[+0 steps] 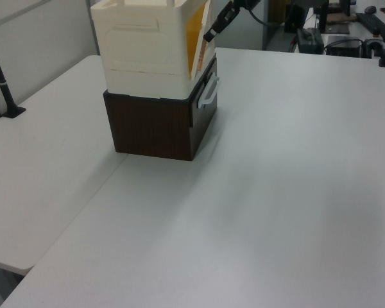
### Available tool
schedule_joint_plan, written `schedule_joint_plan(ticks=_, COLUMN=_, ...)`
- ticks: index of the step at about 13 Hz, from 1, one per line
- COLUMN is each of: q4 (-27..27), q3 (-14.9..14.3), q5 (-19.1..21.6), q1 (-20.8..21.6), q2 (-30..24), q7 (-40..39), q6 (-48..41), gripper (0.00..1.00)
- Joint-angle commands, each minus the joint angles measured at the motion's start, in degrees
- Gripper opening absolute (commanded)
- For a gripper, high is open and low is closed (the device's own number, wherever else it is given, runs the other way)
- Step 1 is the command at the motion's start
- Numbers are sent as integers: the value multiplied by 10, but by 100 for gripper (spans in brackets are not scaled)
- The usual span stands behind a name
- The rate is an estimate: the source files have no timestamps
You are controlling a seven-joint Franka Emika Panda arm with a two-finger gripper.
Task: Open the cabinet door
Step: 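Pull the door outward by the tab, swinging it open on its hinge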
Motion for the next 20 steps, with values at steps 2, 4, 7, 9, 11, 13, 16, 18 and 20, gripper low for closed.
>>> schedule_joint_plan(ticks=2, q4=-23, q3=-13, q5=-4, q1=-29, q2=-16, q7=-52, q6=-79, gripper=25)
schedule_joint_plan(ticks=4, q4=-23, q3=-13, q5=-4, q1=-38, q2=-21, q7=-67, q6=-113, gripper=49)
schedule_joint_plan(ticks=7, q4=-23, q3=-14, q5=-3, q1=-54, q2=-34, q7=-74, q6=-148, gripper=78)
schedule_joint_plan(ticks=9, q4=-22, q3=-13, q5=-4, q1=-74, q2=-50, q7=-100, q6=-193, gripper=85)
schedule_joint_plan(ticks=11, q4=-18, q3=-14, q5=-2, q1=-102, q2=-76, q7=-165, q6=-265, gripper=86)
schedule_joint_plan(ticks=13, q4=12, q3=-16, q5=-1, q1=-135, q2=-81, q7=-233, q6=-352, gripper=87)
schedule_joint_plan(ticks=16, q4=23, q3=-45, q5=3, q1=-153, q2=-85, q7=-276, q6=-375, gripper=91)
schedule_joint_plan(ticks=18, q4=24, q3=-76, q5=3, q1=-160, q2=-88, q7=-296, q6=-375, gripper=100)
schedule_joint_plan(ticks=20, q4=44, q3=-95, q5=2, q1=-172, q2=-87, q7=-296, q6=-386, gripper=100)
